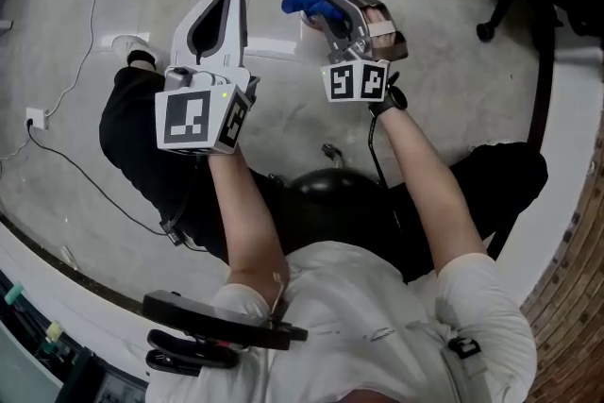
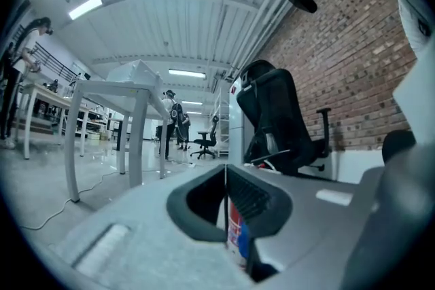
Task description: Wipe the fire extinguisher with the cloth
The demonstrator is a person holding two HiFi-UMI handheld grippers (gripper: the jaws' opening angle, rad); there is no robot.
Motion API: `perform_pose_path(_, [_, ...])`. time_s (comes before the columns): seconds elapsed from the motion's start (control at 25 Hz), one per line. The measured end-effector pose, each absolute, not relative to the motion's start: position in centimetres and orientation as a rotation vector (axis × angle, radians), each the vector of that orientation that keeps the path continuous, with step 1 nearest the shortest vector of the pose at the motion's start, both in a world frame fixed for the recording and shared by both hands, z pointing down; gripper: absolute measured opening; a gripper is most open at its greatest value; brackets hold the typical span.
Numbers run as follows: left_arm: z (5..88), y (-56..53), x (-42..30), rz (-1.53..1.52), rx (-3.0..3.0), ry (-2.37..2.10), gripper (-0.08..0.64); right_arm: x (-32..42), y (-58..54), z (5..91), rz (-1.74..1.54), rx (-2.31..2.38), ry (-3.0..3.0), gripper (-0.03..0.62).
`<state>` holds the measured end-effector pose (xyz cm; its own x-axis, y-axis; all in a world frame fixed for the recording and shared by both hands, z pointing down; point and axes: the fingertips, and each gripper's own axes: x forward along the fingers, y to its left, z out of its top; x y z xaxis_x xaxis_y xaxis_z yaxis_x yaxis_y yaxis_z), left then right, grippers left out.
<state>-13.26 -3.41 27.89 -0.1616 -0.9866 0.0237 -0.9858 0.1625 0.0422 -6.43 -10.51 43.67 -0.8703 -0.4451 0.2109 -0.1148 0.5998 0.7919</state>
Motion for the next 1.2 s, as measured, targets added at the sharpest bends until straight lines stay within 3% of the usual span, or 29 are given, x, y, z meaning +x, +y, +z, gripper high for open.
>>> perform_pose_path(0.4, [32.2,-5.8,-14.9,0.036,1.875,-2.345,0.006,-7.0,-10.0,71.6,-0.797,0.078,-2.123,0.069])
perform_pose_path(0.6, [31.6,-5.1,-15.4,0.014,1.803,-2.421,0.006,-4.8,-10.9,76.7,-0.693,-0.009,-1.979,0.067])
perform_pose_path(0.76, [29.9,-3.7,-14.7,-0.1,1.711,-2.528,0.006,-5.1,-10.1,71.0,-0.568,-0.043,-2.21,0.069])
perform_pose_path(0.96, [26.6,-2.1,-11.4,-0.23,1.68,-2.615,0.006,-4.1,-8.8,55.5,-0.78,-0.045,-2.561,0.069])
perform_pose_path(1.2, [25.9,-2.8,-8.0,-0.164,1.748,-2.602,0.005,-1.3,-14.8,36.6,-0.789,0.526,-2.92,0.072])
